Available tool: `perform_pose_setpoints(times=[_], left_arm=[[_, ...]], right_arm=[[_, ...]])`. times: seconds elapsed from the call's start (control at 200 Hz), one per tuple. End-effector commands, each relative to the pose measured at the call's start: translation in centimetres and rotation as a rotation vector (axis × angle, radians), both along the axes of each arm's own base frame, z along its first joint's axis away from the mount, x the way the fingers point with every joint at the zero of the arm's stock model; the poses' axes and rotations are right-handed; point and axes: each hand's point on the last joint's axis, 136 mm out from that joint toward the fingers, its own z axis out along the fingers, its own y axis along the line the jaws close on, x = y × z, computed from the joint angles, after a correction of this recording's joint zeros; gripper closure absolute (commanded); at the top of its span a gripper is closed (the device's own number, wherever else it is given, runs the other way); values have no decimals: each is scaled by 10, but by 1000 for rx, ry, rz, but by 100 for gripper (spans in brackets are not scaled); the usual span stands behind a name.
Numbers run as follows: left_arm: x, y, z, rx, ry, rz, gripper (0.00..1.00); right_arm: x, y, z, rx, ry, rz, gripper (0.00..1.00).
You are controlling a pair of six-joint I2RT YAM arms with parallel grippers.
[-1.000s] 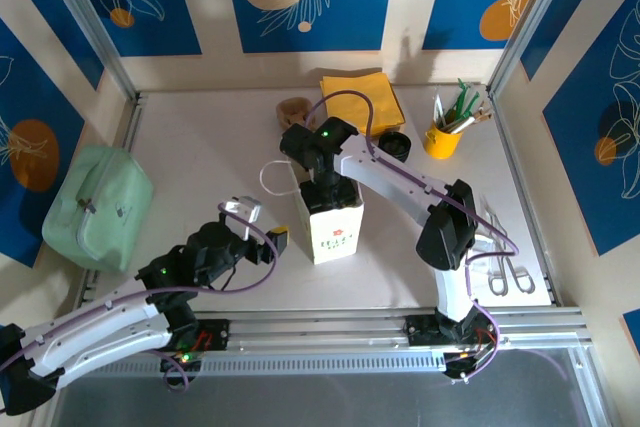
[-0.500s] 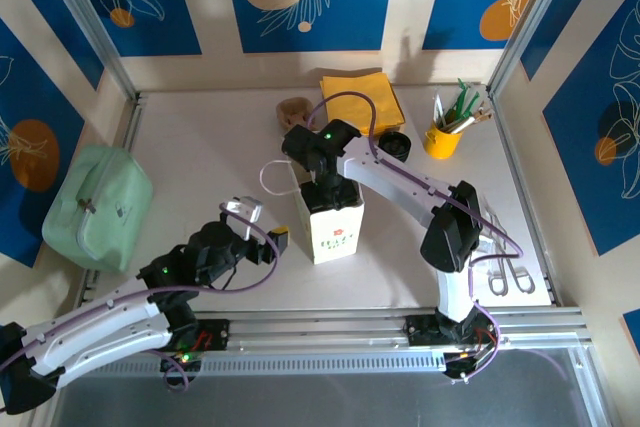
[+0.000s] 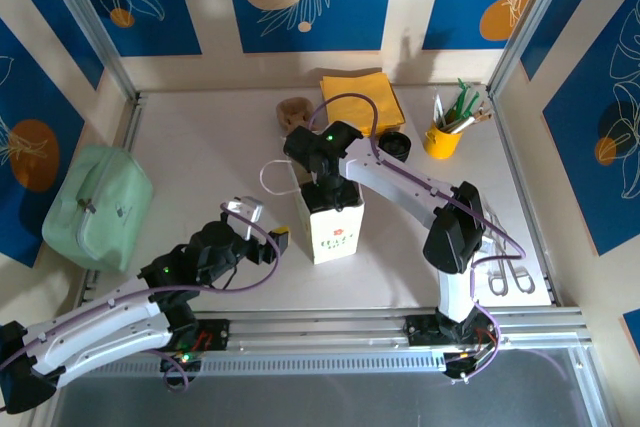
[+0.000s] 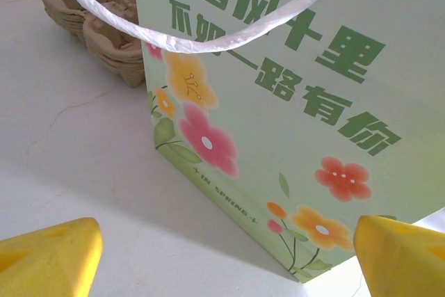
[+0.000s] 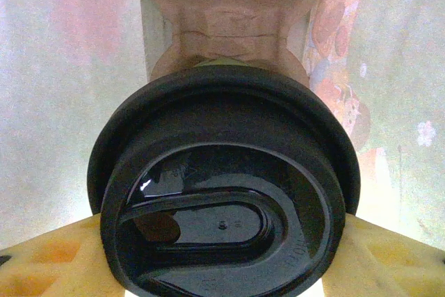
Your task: Pack the takeout coffee
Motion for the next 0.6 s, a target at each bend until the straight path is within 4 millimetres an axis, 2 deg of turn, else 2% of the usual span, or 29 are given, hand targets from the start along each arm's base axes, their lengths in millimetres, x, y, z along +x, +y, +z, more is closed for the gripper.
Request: perform_pose_setpoints(times=[0.0,0.59], left_arm=[[1,-1,3,-5,-20,4,7],[2,-2,6,-5,-25,-1,7]], right_arm=[[-6,-1,-7,5,44,-4,38],[-6,2,-14,-1,63,2,38]])
